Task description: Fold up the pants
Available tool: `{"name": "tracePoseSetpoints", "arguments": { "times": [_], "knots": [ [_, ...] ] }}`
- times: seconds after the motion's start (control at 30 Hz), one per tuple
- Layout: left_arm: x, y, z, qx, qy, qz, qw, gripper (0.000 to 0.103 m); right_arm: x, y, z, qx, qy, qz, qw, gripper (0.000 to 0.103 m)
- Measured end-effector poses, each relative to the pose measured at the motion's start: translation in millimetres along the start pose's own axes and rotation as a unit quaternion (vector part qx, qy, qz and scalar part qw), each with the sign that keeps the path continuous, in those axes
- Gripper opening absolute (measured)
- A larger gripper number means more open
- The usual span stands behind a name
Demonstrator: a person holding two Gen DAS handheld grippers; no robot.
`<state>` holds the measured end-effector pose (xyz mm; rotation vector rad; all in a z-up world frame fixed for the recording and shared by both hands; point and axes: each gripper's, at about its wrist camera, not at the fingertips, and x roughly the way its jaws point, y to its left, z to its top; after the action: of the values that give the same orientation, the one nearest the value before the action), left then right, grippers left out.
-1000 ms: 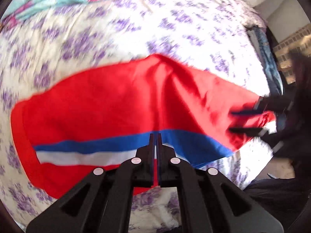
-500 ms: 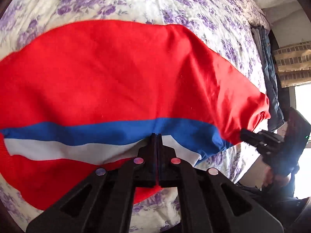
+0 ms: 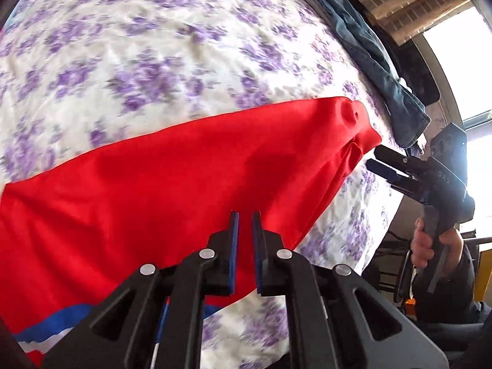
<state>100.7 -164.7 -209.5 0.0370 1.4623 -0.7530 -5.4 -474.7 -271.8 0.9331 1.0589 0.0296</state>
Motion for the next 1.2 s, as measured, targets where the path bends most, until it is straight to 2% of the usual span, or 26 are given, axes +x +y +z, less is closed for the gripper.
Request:
{"name": "tracePoseSetpoints", "arguments": {
  "times": [0.03, 0.13, 0.2, 0.23, 0.27, 0.3, 0.37, 0.43, 0.53, 0.7, 0.73, 0.77, 0.9, 1.03, 1.17, 1.2],
  "knots": [
    [10, -7, 3, 0.006, 0.009, -0.008, 0.9999, 0.007, 8, -7, 4, 0.016, 0.004, 0.007, 1.000, 0.065],
    [47, -22, 5, 0.030, 0.045, 0.030, 0.9981, 0.007, 32, -23, 15, 0.063, 0.013, 0.065, 0.996, 0.065],
    [56, -20, 3, 0.029, 0.044, 0.034, 0.9981, 0.009, 38, -23, 21, 0.064, 0.009, 0.084, 0.994, 0.063],
    [55, -20, 4, 0.028, 0.043, 0.029, 0.9982, 0.010, 40, -20, 25, 0.056, 0.007, 0.087, 0.995, 0.056],
    [55, -18, 5, 0.023, 0.047, 0.024, 0.9983, 0.010, 42, -17, 27, 0.047, 0.008, 0.078, 0.996, 0.030],
    [54, -15, 5, 0.014, 0.050, 0.017, 0.9985, 0.010, 40, -14, 28, 0.045, 0.007, 0.076, 0.996, 0.025],
    [45, -13, 5, 0.000, 0.045, 0.016, 0.9989, 0.010, 31, -6, 28, 0.027, -0.003, 0.059, 0.998, 0.023],
    [29, -19, 4, 0.006, 0.018, 0.020, 0.9996, 0.010, 21, 4, 27, -0.004, -0.006, 0.029, 1.000, 0.023],
    [19, -29, 8, 0.019, -0.012, 0.007, 0.9997, 0.010, 11, 16, 26, -0.034, 0.000, 0.013, 0.999, 0.023],
    [44, -49, 17, 0.047, 0.005, -0.027, 0.9985, 0.010, 7, 21, 29, -0.047, 0.010, 0.006, 0.999, 0.023],
    [51, -52, 18, 0.044, 0.003, -0.026, 0.9987, 0.009, 8, 23, 28, -0.052, 0.010, 0.002, 0.999, 0.023],
    [57, -52, 19, 0.038, -0.002, -0.022, 0.9990, 0.002, 9, 24, 28, -0.054, 0.011, -0.001, 0.998, 0.023],
    [75, -48, 20, 0.031, -0.014, -0.011, 0.9994, 0.001, 12, 22, 22, -0.056, 0.012, -0.015, 0.998, 0.023],
    [68, -59, 8, 0.050, -0.012, -0.004, 0.9987, 0.001, 7, 33, 22, -0.068, 0.002, -0.022, 0.997, 0.023],
    [58, -64, -7, 0.044, -0.015, -0.041, 0.9981, 0.000, 8, 51, 24, -0.101, -0.003, -0.054, 0.993, 0.023],
    [58, -66, -9, 0.048, -0.016, -0.038, 0.9980, 0.000, 8, 56, 24, -0.107, -0.002, -0.059, 0.992, 0.023]
  ]
}}
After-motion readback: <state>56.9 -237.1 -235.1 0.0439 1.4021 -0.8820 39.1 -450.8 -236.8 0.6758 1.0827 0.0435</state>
